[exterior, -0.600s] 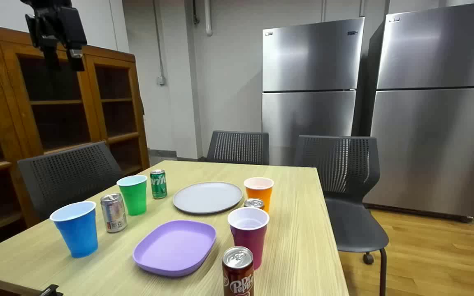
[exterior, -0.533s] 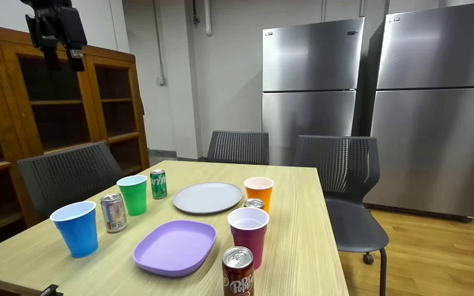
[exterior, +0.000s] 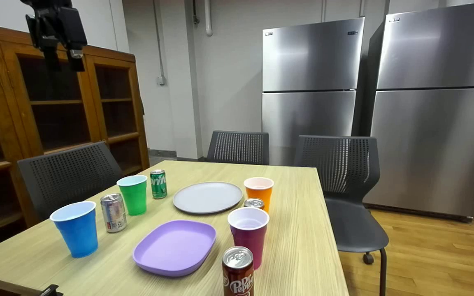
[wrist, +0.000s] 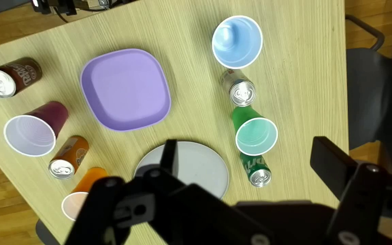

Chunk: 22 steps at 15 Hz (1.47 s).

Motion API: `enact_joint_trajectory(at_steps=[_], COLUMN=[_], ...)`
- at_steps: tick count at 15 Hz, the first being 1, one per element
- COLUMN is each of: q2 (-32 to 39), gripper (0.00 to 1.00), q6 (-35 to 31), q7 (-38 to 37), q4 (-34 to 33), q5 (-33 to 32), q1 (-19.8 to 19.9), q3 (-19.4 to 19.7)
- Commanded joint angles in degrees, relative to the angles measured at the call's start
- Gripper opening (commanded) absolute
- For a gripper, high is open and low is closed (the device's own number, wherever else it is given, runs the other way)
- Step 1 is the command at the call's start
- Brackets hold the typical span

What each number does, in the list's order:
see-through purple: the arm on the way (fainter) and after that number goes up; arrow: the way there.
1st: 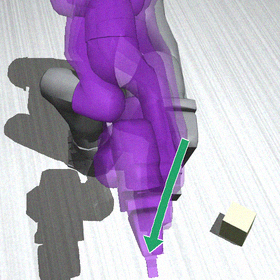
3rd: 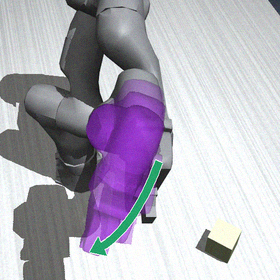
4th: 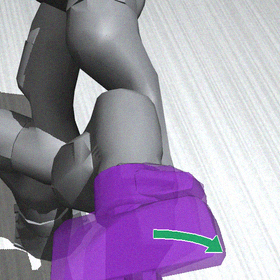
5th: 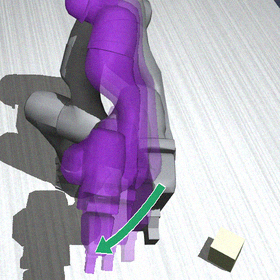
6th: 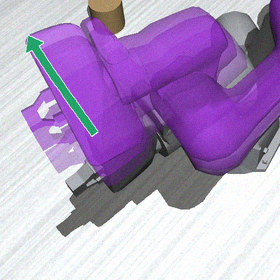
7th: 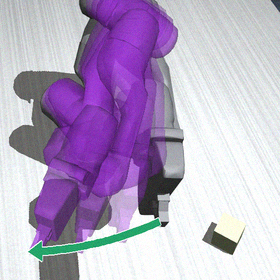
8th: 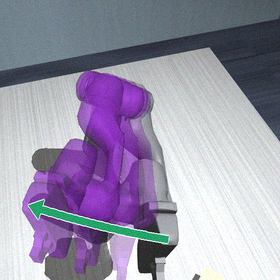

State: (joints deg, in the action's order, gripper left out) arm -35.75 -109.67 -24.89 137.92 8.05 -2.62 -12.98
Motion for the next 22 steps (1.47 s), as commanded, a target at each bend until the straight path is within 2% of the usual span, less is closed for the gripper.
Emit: enact_joint_trajectory(at_steps=[1,7,12,22], q2=[0.61,5.33,11.43,23.76], gripper=[1.0,1.0,1.0,1.0], q6=[-3.31,-11.86,-17.46,-22.77], q7=[-2.18,-3.8,-2.76,-1.19], q4=[0.65,-0.07,-1.37,-7.21], q5=[-1.07,-4.35,-8.24,-12.89], q1=[0.5,1.07,1.72,3.43], q3=[-1.34,-2.65,-1.63,3.71])
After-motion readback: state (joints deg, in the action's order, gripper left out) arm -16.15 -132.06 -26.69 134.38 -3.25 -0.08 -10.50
